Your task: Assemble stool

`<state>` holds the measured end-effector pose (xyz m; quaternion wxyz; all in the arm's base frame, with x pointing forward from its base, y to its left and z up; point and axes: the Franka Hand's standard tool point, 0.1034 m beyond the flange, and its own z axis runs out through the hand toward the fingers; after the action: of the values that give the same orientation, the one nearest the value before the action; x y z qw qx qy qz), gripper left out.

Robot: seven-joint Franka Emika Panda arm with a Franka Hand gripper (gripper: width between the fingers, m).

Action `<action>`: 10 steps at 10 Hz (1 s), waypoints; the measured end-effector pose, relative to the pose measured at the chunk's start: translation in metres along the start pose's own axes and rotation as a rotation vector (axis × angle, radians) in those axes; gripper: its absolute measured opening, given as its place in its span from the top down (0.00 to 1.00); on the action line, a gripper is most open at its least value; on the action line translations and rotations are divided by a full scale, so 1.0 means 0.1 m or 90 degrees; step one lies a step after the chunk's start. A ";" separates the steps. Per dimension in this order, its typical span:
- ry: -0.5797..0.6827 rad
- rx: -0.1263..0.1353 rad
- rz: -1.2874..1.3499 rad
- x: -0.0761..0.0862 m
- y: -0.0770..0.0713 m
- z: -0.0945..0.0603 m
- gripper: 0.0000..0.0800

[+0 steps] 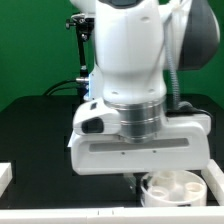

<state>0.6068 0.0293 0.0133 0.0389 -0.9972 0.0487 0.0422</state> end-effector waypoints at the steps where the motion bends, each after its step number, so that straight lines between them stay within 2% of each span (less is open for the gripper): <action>1: -0.002 0.000 -0.001 0.03 -0.08 0.01 0.97; 3: -0.006 -0.012 -0.003 0.03 -0.10 0.00 0.97; 5: -0.006 -0.011 -0.002 0.03 -0.10 0.00 0.97; 6: -0.006 -0.011 -0.002 0.03 -0.10 0.01 0.75; 7: -0.006 -0.011 -0.002 0.03 -0.10 0.01 0.75; 8: -0.007 -0.011 -0.002 0.02 -0.12 -0.01 0.58; 9: -0.014 -0.007 -0.004 -0.02 -0.19 -0.13 0.33; 10: -0.016 -0.003 -0.007 -0.08 -0.25 -0.26 0.33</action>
Offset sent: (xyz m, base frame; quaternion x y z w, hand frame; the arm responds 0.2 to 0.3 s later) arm 0.0118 0.0022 -0.0016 -0.0322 0.0109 -0.0386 0.9987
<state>0.6038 0.0523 0.0415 0.0377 -0.9969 0.0429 0.0548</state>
